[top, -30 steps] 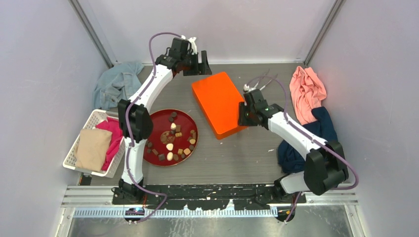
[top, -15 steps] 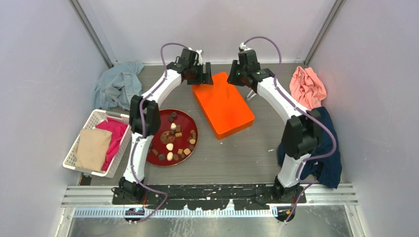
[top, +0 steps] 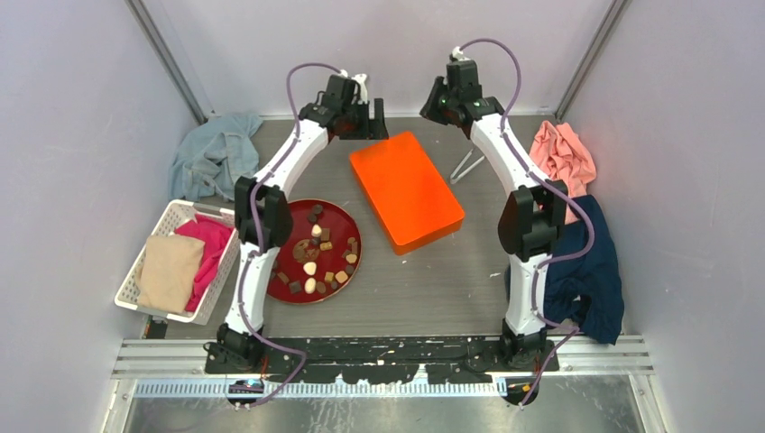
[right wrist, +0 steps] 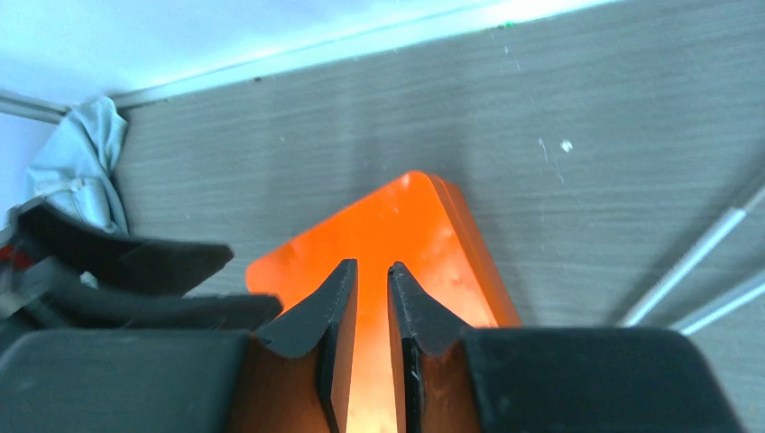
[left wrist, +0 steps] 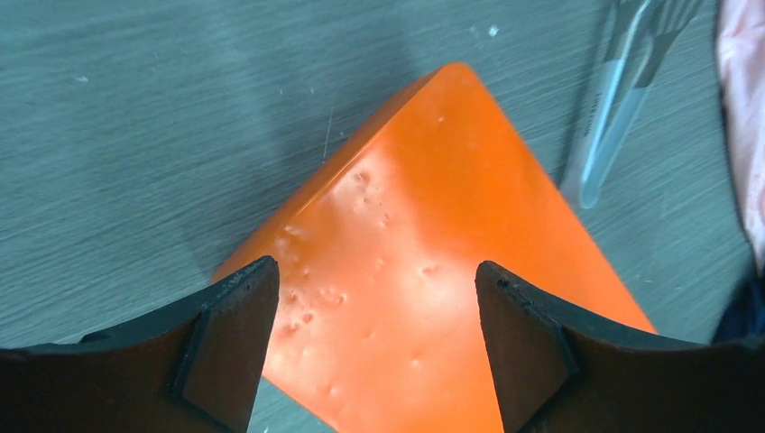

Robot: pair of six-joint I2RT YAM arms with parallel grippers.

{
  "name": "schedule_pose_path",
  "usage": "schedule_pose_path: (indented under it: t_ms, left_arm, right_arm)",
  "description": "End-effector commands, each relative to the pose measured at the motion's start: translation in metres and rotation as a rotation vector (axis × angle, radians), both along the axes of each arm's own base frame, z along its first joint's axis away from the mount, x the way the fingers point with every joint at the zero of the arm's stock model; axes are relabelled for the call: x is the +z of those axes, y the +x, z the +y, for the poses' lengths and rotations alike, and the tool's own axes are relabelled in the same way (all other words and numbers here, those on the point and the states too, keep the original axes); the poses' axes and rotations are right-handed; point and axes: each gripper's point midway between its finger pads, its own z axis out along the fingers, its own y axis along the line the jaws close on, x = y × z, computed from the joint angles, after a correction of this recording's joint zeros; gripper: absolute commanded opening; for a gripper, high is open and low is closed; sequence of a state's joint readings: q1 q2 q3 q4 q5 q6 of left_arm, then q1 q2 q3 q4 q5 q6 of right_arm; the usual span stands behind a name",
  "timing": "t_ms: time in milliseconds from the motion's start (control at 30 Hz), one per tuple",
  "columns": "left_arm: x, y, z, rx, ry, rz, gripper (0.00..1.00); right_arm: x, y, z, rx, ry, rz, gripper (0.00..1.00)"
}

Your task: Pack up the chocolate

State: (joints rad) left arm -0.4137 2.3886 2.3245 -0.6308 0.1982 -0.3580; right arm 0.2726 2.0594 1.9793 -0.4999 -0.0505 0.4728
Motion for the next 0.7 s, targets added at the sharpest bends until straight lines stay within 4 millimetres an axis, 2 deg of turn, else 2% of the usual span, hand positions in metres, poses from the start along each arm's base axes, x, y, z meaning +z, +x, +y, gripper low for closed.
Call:
schedule_pose_path:
  t_ms: [0, 133, 233, 333, 367, 433, 467, 633, 667]
  left_arm:
    - [0.127, -0.006, 0.017, 0.017, -0.063, -0.218, 0.81]
    - [0.132, -0.011, 0.032, 0.039, -0.034, -0.22, 0.81]
    - [0.122, -0.016, 0.041, 0.054, -0.008, -0.193, 0.81]
    - [0.11, -0.024, 0.045, 0.056, 0.008, -0.162, 0.81]
    - [0.105, -0.027, 0.046, 0.057, 0.016, -0.148, 0.81]
    - [0.099, -0.032, 0.05, 0.06, 0.035, -0.133, 0.81]
    - [0.097, -0.033, 0.052, 0.063, 0.041, -0.131, 0.81]
    - [0.096, -0.036, 0.053, 0.066, 0.037, -0.125, 0.81]
    - [0.097, -0.036, 0.052, 0.064, 0.031, -0.126, 0.81]
  right_arm:
    - [0.011, 0.027, 0.011, -0.001, 0.024, -0.062, 0.24]
    - [-0.022, 0.047, 0.015, -0.029, 0.031, -0.026, 0.19]
    - [-0.073, 0.06, 0.025, -0.033, 0.042, 0.04, 0.17]
    - [-0.126, 0.06, 0.036, -0.027, 0.076, 0.16, 0.11]
    - [-0.134, 0.059, 0.037, -0.028, 0.078, 0.189, 0.09]
    - [-0.124, 0.059, 0.036, -0.02, 0.064, 0.177, 0.06]
    - [-0.108, 0.062, 0.033, -0.026, 0.055, 0.143, 0.06]
    - [0.005, 0.072, 0.025, -0.03, 0.086, -0.079, 0.06]
    - [0.034, 0.071, 0.027, -0.017, 0.111, -0.135, 0.06]
